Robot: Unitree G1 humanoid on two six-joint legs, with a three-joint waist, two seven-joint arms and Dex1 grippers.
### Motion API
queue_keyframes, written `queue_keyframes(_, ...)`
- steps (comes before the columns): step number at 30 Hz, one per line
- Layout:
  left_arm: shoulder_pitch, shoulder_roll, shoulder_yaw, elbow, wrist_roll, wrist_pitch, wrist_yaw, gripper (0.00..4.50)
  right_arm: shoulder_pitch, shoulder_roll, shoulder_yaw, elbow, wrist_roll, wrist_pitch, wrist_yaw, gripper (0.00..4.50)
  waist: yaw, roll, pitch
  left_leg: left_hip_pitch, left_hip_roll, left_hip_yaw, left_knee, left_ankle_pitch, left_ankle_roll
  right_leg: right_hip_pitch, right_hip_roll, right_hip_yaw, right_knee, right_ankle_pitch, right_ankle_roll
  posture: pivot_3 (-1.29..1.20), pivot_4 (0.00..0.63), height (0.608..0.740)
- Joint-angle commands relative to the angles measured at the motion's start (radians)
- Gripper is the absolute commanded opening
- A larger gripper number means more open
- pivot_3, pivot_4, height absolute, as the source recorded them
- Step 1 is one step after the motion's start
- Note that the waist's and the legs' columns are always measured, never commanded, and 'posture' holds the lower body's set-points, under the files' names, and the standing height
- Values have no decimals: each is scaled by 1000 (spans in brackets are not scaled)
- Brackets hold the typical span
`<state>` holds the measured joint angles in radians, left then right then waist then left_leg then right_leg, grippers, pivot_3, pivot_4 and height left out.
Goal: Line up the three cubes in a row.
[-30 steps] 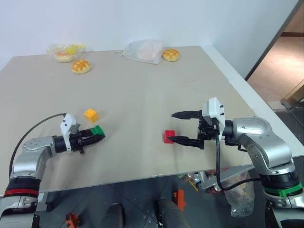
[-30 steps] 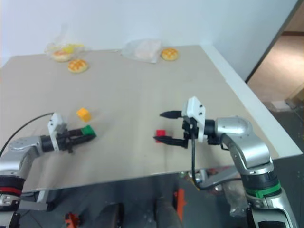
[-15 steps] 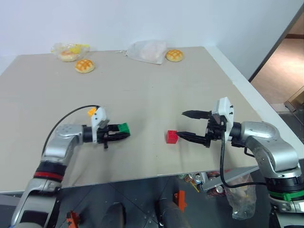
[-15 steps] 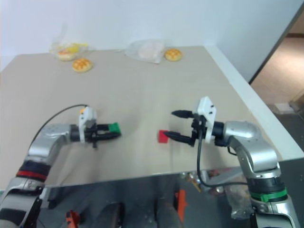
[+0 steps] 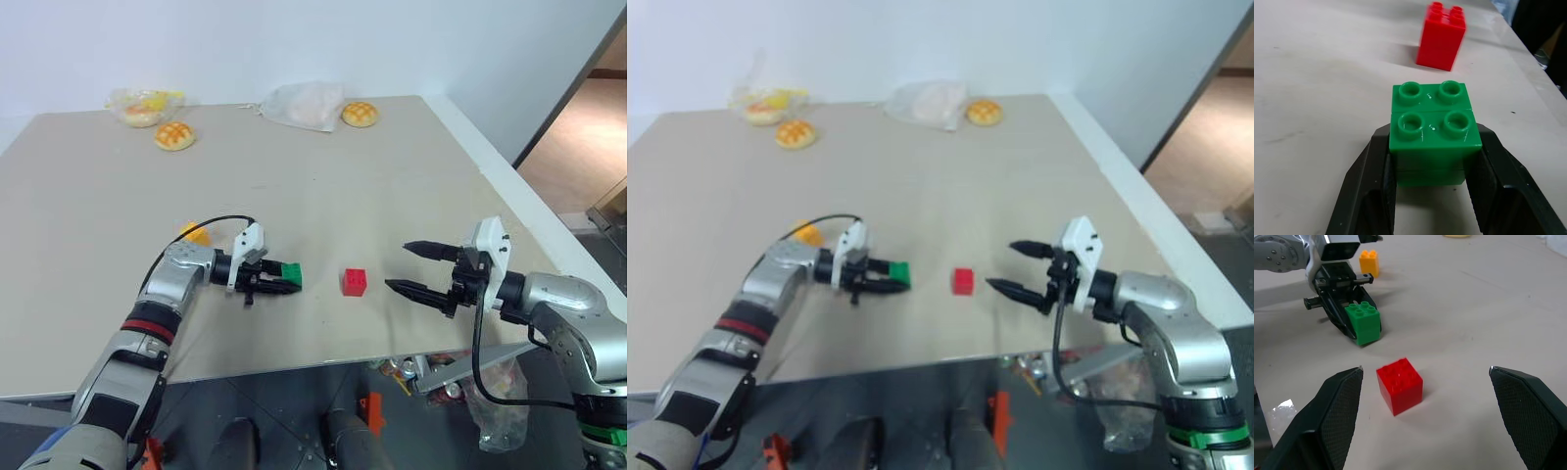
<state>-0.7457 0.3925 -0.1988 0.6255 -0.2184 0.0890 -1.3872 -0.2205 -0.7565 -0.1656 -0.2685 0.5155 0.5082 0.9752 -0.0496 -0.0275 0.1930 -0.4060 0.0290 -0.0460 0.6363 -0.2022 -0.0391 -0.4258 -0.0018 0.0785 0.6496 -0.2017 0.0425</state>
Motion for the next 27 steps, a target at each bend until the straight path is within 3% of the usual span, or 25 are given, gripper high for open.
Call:
queue_keyframes(1,-7,-11,11,-52,-22,20,-19,1340,8,-14,-44,-33,16,-7,-12,4307,0,0,0,0,0,0,0,0,0,0,0,0,0,0,0,0,150,740)
queue_keyframes(15,28,-24,-7,-7,66,-107,33,1340,-15,-3,-25,-20,20,-11,-28,4307,1,0,0,0,0,0,0,0,0,0,0,0,0,0,0,0,150,740)
queue_keyframes(17,25,-27,1,21,77,-141,58,2377,-15,-2,-26,-20,21,-11,-29,4307,1,0,0,1,0,0,0,0,0,1,0,0,0,0,0,0,150,740)
queue_keyframes(22,48,-22,2,35,98,-228,90,4027,-25,-2,-23,-17,20,-10,-31,4307,0,0,0,1,0,0,1,1,2,1,0,1,0,0,-2,0,150,740)
queue_keyframes(27,97,1,22,-38,65,-205,82,4027,-45,-6,-16,-6,18,-9,-23,4307,-3,0,0,2,-1,1,2,3,3,2,0,3,0,0,-2,0,150,740)
